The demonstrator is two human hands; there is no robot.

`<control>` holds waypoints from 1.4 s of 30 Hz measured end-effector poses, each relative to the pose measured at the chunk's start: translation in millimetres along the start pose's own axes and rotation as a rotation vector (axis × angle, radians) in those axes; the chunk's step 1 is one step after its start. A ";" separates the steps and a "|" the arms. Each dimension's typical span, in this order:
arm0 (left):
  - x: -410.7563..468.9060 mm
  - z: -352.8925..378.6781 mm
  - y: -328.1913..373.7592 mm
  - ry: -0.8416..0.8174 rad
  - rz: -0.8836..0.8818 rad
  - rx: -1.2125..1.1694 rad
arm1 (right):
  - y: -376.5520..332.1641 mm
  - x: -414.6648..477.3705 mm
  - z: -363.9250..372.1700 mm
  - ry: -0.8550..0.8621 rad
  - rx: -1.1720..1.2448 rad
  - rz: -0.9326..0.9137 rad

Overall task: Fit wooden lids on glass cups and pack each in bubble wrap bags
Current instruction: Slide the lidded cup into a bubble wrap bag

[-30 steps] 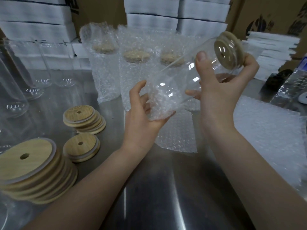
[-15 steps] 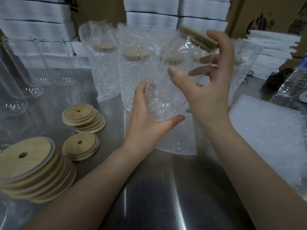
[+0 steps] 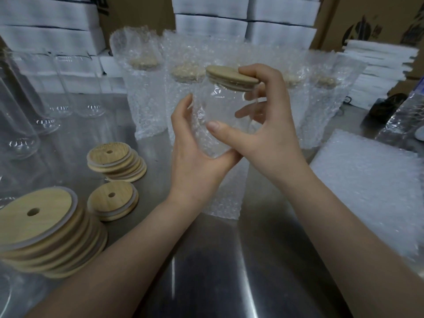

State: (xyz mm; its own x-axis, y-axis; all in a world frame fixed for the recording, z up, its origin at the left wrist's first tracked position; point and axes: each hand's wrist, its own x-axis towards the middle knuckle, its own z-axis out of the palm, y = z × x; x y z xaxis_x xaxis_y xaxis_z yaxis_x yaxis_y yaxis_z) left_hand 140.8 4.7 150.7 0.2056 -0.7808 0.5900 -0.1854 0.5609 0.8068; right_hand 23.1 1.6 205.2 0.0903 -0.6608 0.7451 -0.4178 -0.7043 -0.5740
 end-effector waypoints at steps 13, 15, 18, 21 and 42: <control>-0.7 -2.3 -8.7 -0.194 -0.025 0.310 | 2.4 2.7 -7.0 0.276 -0.067 0.003; -1.7 -0.3 -13.0 -0.224 -0.057 0.393 | 2.4 2.7 -8.0 0.304 -0.073 0.017; -2.2 1.8 -16.2 -0.210 -0.079 0.431 | 0.7 1.7 -6.7 0.278 -0.071 0.027; -1.6 1.6 -13.9 -0.161 -0.078 0.394 | -2.2 1.9 -5.8 0.247 -0.071 0.004; 6.2 3.5 4.8 -0.029 -0.060 -0.028 | -6.4 4.2 -7.2 0.041 -0.247 -0.016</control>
State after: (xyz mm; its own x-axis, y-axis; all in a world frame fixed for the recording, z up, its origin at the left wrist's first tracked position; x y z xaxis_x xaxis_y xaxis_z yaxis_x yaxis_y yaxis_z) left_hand 137.8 1.6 158.1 0.1874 -0.8207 0.5398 -0.1464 0.5200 0.8415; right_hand 19.7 5.2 214.5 0.0637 -0.6353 0.7696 -0.6256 -0.6263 -0.4652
